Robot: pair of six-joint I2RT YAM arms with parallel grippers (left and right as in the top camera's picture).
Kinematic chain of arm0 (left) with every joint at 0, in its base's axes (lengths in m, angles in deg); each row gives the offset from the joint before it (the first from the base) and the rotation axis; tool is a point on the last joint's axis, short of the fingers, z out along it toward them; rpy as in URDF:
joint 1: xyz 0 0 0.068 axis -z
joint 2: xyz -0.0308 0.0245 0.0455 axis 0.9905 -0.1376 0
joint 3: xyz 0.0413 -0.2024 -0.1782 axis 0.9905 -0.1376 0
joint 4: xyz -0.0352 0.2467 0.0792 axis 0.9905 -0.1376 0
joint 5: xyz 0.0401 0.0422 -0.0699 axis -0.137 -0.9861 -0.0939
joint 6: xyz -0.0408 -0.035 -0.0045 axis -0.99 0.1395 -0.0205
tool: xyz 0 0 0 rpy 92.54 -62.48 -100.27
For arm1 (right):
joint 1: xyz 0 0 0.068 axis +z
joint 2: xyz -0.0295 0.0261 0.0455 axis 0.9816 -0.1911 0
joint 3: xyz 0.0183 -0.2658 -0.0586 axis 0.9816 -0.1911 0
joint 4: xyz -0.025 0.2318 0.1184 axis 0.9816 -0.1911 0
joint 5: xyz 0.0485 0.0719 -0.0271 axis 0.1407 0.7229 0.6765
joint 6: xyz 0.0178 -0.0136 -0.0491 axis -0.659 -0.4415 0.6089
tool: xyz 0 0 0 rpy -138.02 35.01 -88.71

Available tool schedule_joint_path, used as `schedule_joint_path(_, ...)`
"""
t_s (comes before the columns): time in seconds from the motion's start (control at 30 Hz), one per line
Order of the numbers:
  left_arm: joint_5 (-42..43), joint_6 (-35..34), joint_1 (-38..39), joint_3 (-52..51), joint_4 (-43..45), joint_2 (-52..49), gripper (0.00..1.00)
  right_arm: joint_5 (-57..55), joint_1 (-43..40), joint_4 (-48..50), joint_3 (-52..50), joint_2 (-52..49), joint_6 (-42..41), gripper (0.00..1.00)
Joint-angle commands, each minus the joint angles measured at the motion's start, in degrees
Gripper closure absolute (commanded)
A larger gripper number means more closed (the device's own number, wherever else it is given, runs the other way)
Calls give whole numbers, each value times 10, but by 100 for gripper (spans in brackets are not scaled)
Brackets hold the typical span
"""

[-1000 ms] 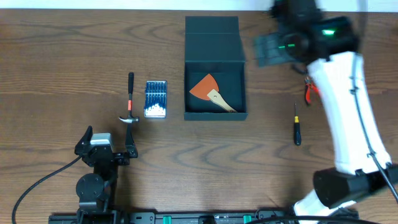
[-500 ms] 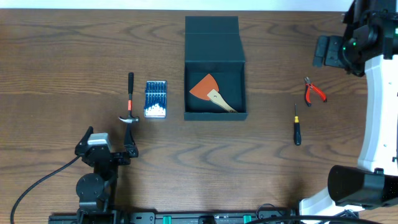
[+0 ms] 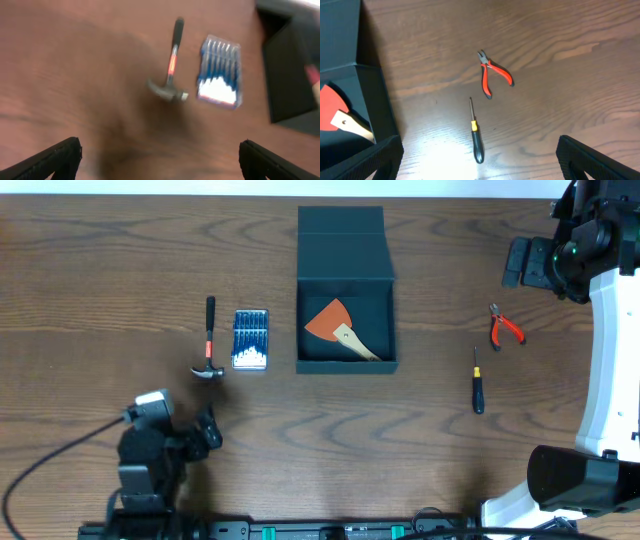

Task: Pack container
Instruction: 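Move the left gripper over the red-handled claw hammer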

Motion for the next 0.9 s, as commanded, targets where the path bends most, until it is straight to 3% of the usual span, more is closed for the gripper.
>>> schedule_joint_path(0.0, -7, -7, -3, 82, -16, -71, 2, 4, -2, -1, 5, 5, -7, 1)
schedule_joint_path(0.43, 11, -1, -3, 334, -228, -440, 2, 3, -1, -1, 5, 5, -6, 1)
schedule_joint_path(0.6, 68, 21, -3, 373, -233, -543, 2, 3, -1, -1, 5, 5, -6, 1)
schedule_joint_path(0.87, 75, 87, -3, 373, -197, -598, 2, 3, -1, -1, 5, 5, -6, 1)
